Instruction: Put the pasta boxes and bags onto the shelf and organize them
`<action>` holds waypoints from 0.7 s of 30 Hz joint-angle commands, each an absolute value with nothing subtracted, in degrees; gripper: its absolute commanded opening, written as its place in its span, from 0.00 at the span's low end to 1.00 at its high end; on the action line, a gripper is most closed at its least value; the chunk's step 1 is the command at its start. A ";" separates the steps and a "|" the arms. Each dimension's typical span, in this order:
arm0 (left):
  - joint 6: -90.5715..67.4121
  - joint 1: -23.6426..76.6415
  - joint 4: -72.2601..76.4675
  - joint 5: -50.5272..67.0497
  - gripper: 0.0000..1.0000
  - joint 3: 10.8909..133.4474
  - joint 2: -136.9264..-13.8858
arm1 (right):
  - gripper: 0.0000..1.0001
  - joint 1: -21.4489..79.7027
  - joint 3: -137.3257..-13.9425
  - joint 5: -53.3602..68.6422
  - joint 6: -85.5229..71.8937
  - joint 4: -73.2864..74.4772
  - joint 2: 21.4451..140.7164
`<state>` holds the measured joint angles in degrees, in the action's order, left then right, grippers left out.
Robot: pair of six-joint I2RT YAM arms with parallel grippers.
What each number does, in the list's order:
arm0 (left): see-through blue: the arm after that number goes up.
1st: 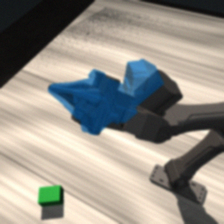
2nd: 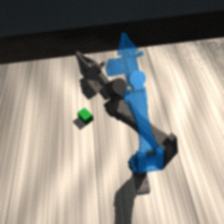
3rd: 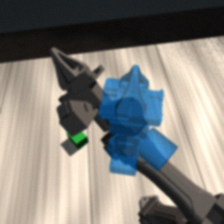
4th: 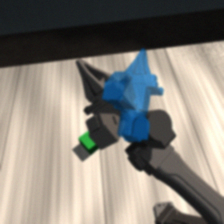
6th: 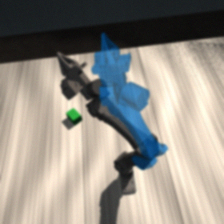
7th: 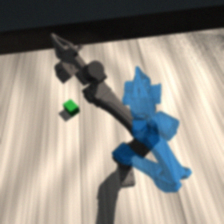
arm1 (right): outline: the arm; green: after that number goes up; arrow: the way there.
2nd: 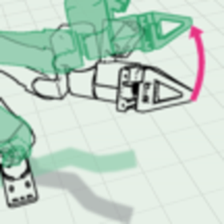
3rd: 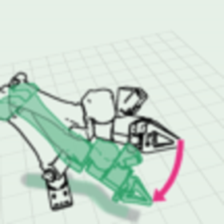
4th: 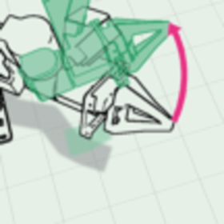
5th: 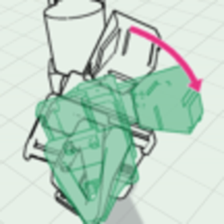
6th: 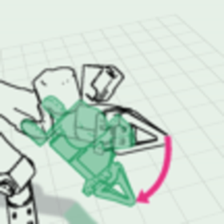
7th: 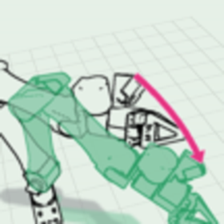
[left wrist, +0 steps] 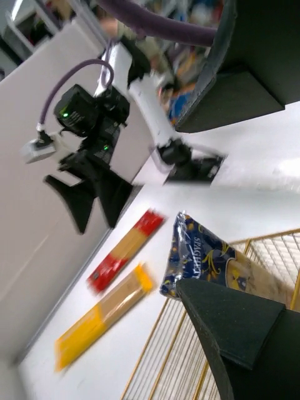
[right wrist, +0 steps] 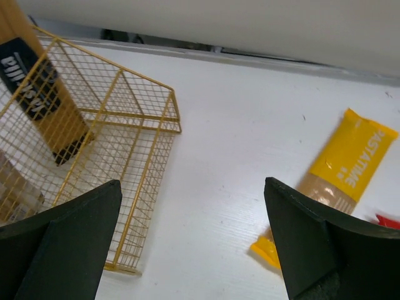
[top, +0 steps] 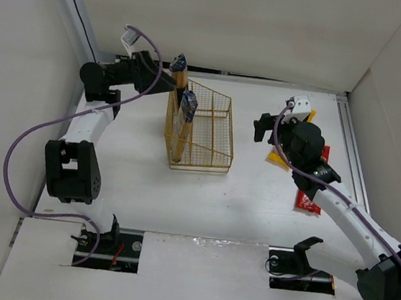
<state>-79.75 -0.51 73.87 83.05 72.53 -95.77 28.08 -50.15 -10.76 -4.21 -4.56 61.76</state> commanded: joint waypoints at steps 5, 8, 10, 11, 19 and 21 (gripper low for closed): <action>-19.97 -2.40 5.33 42.15 1.00 99.25 -84.46 | 1.00 25.67 -55.54 -25.99 -14.49 2.98 62.48; -9.05 4.57 -13.17 10.23 1.00 108.37 -82.89 | 1.00 22.25 -58.88 -26.02 -18.71 9.03 65.55; -12.63 3.44 -13.80 5.47 1.00 104.36 -78.87 | 1.00 18.12 -63.77 -22.34 -20.73 13.34 71.50; -13.79 2.91 -13.80 -0.12 1.00 102.15 -77.10 | 1.00 16.45 -65.98 -20.58 -20.74 17.71 74.15; -26.35 2.37 -17.06 -18.02 1.00 70.08 -57.76 | 1.00 5.28 -94.98 -11.07 -18.19 36.81 105.27; -28.73 2.37 -16.44 -16.97 1.00 63.85 -53.90 | 1.00 4.39 -102.08 -11.69 -18.19 39.36 112.11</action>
